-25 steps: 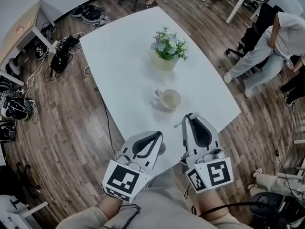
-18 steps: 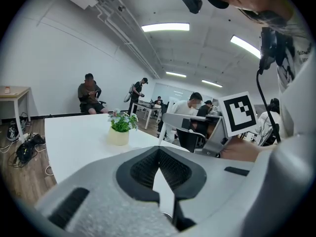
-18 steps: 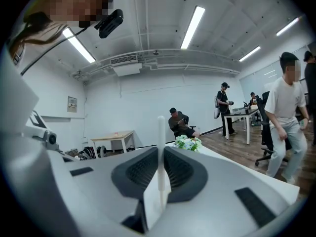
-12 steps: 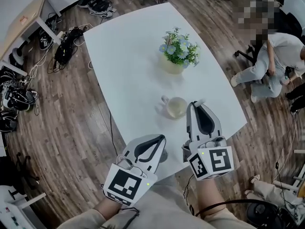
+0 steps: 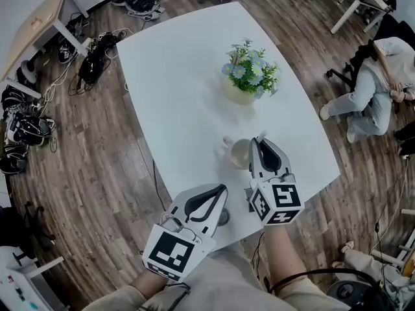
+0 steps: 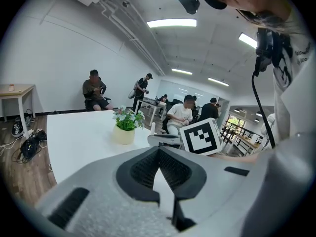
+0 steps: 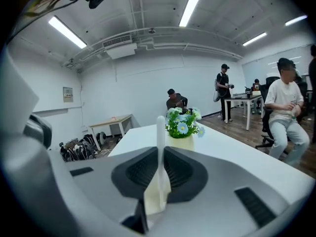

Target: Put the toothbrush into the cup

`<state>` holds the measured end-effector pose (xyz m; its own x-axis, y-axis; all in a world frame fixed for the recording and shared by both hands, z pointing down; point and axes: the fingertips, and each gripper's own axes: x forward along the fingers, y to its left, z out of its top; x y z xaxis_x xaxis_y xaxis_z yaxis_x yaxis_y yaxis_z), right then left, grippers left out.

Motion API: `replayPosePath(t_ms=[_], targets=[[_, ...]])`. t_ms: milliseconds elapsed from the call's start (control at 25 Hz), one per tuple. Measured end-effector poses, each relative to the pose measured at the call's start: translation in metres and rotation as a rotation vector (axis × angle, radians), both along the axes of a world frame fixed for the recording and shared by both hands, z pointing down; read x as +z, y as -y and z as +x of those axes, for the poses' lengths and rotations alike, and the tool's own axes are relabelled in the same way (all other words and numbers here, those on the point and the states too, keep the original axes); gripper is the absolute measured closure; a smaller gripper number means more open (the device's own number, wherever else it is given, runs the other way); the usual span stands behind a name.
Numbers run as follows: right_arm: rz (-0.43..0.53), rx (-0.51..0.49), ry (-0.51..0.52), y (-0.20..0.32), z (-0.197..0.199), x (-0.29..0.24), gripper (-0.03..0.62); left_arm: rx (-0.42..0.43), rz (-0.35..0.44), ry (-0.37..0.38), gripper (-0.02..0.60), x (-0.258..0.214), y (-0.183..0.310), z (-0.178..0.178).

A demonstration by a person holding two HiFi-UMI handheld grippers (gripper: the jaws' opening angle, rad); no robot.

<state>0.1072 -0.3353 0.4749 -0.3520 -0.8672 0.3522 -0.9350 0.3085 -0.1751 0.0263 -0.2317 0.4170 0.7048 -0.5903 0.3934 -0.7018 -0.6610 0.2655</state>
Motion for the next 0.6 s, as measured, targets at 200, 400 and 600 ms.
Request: replayPosePath(t_ms=[200,400,600], targets=[[-0.076,-0.012,-0.011,0.001,-0.001,0.019,0.545,0.007,0.000,0.001,0.578,0.003,0.000,0.003],[-0.112,-0.025,-0.016,0.005,-0.002,0.026,0.544,0.009,-0.004,-0.001,0.578,0.004,-0.002,0.006],[-0.127,-0.033,-0.020,0.007,-0.004,0.027,0.543,-0.030,-0.043,-0.031,0.578,-0.002,-0.002,0.007]])
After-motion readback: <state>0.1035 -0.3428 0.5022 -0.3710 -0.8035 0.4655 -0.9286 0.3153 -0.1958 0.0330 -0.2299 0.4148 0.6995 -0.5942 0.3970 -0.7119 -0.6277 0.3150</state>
